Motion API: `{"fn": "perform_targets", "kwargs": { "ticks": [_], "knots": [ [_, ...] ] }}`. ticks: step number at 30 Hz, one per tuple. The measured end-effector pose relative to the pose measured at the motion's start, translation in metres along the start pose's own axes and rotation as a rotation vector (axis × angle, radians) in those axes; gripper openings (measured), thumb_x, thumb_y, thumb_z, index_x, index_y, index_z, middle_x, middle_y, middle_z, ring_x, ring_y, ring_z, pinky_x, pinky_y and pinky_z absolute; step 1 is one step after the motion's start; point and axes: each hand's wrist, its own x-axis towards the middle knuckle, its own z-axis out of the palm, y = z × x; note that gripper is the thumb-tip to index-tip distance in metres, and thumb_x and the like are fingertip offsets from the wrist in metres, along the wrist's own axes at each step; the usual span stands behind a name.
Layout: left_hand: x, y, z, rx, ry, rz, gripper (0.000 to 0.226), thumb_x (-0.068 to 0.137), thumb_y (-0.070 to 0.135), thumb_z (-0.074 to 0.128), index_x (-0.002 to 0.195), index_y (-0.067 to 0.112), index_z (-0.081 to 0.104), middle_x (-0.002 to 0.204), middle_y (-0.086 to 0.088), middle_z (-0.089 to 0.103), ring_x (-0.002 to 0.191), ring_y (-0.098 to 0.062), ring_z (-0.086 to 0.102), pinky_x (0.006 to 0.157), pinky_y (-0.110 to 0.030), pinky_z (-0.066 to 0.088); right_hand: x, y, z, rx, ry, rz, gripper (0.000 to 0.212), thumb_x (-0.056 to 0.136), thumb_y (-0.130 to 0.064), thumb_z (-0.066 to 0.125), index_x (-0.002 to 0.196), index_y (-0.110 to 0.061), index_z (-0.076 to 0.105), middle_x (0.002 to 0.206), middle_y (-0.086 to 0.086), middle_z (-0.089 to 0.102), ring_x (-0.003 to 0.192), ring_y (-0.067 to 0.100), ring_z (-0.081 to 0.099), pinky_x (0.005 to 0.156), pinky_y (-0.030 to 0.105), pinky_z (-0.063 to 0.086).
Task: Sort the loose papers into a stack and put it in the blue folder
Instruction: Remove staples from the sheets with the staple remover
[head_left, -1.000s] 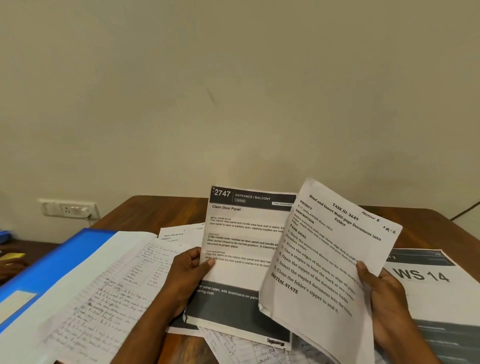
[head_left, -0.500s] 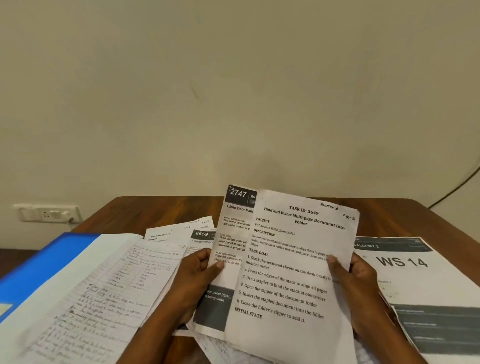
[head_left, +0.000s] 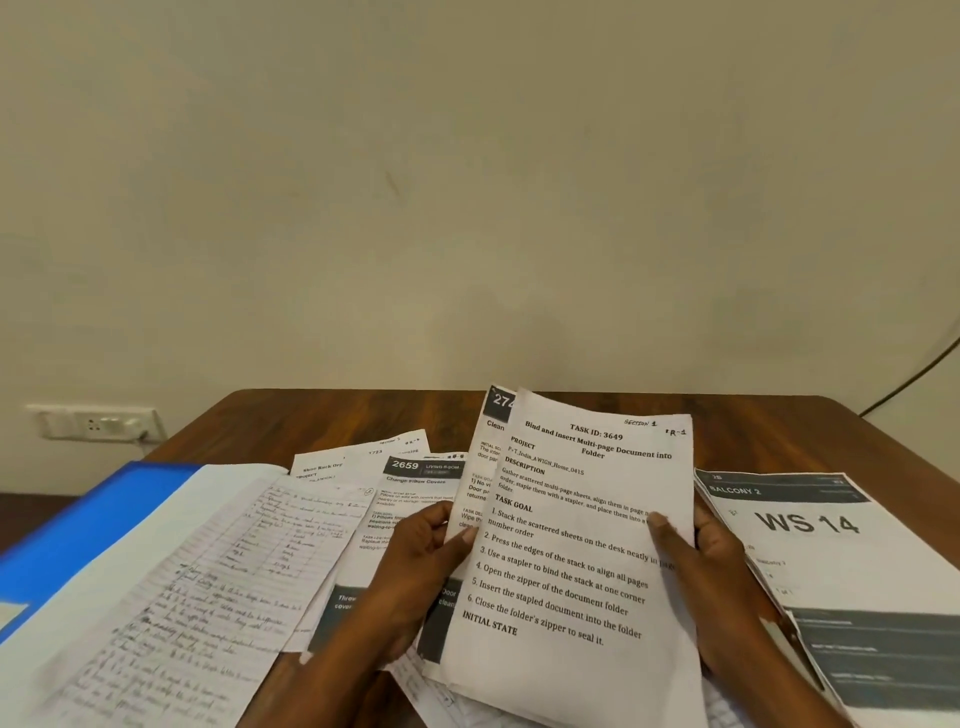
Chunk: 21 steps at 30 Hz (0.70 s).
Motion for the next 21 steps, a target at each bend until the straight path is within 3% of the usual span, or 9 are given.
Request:
{"fn": "perform_targets", "kwargs": {
  "ticks": [2,4,8,11,13,16,19,21],
  "knots": [
    [0.000,0.000,0.001,0.014,-0.005,-0.001,0.029,0.099,0.011,0.064,0.128,0.007,0.069,0.121,-0.016,0.077,0.111,-0.036,0.075,0.095,-0.053,0.059,-0.002,-0.002,0.000,0.006,-0.026,0.006,0.024,0.101,0.005,0.057,0.118,-0.008,0.065,0.100,-0.002,0.077,0.076,0.005,0.077,0.057,0.016,0.058],
    [0.000,-0.001,0.001,0.018,-0.001,-0.014,0.027,0.103,0.011,0.059,0.127,0.007,0.070,0.121,-0.016,0.077,0.111,-0.036,0.075,0.095,-0.052,0.059,-0.002,-0.003,0.000,0.000,-0.040,0.014,0.024,0.101,0.003,0.057,0.119,-0.010,0.065,0.105,0.000,0.074,0.073,0.003,0.077,0.055,0.015,0.057],
    [-0.002,-0.001,0.003,0.051,0.002,-0.037,0.030,0.111,0.017,0.045,0.127,0.010,0.070,0.121,-0.013,0.077,0.112,-0.033,0.075,0.099,-0.050,0.057,0.002,0.003,-0.001,-0.015,-0.071,-0.011,0.025,0.097,-0.005,0.065,0.117,-0.020,0.067,0.104,-0.003,0.077,0.084,0.007,0.078,0.058,0.017,0.059],
    [-0.006,0.005,0.006,0.079,0.026,-0.036,0.033,0.112,0.024,0.043,0.123,0.013,0.072,0.117,-0.005,0.079,0.112,-0.025,0.075,0.100,-0.042,0.056,0.003,0.007,0.002,0.001,-0.106,-0.015,0.035,0.090,-0.014,0.069,0.120,-0.030,0.066,0.111,-0.006,0.080,0.105,0.021,0.076,0.077,0.033,0.065],
    [-0.008,0.007,0.006,0.088,0.008,-0.044,0.033,0.111,0.028,0.046,0.124,0.012,0.071,0.117,-0.007,0.079,0.110,-0.027,0.075,0.099,-0.045,0.058,0.003,0.009,0.003,-0.015,-0.129,-0.023,0.035,0.101,-0.004,0.058,0.121,-0.032,0.064,0.110,-0.011,0.080,0.106,0.016,0.076,0.077,0.028,0.064],
    [-0.006,0.003,0.004,0.138,-0.059,-0.036,0.027,0.106,0.020,0.059,0.131,0.012,0.066,0.122,-0.010,0.077,0.111,-0.034,0.075,0.101,-0.058,0.057,0.003,0.010,0.005,0.020,-0.147,-0.017,0.039,0.101,0.001,0.055,0.120,-0.032,0.064,0.106,-0.014,0.080,0.103,0.013,0.076,0.071,0.023,0.063],
    [-0.003,-0.005,0.004,0.155,-0.080,-0.045,0.030,0.103,0.009,0.063,0.133,0.014,0.065,0.125,-0.010,0.076,0.113,-0.034,0.074,0.102,-0.061,0.055,0.003,0.013,0.008,0.046,-0.150,-0.056,0.042,0.084,-0.021,0.078,0.122,-0.034,0.067,0.120,-0.003,0.078,0.112,0.023,0.074,0.081,0.035,0.065],
    [-0.002,-0.008,0.004,0.154,-0.096,-0.043,0.030,0.105,0.008,0.060,0.134,0.013,0.064,0.127,-0.010,0.075,0.116,-0.035,0.073,0.103,-0.061,0.054,0.003,0.012,0.007,0.057,-0.159,-0.041,0.073,0.062,-0.045,0.094,0.128,-0.034,0.063,0.127,0.002,0.075,0.117,0.027,0.072,0.093,0.047,0.062]
  ]
}}
